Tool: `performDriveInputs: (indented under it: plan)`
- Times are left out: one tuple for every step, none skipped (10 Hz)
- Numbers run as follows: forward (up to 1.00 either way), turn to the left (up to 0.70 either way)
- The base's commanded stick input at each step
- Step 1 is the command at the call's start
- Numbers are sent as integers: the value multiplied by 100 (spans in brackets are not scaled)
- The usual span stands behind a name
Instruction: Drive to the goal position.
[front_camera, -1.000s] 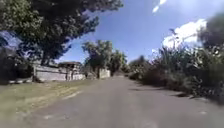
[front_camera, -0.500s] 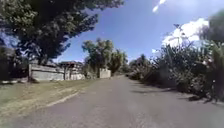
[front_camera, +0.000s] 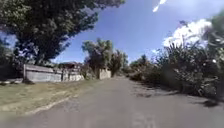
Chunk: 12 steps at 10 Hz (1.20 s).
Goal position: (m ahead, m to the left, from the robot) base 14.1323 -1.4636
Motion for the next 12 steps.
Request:
performDriveInputs:
  plan:
    - [100,0]
    - [100,0]
    - [100,0]
    - [100,0]
    - [100,0]
    - [100,0]
    - [100,0]
    - [100,0]
    - [100,0]
    - [100,0]
    - [100,0]
    - [100,0]
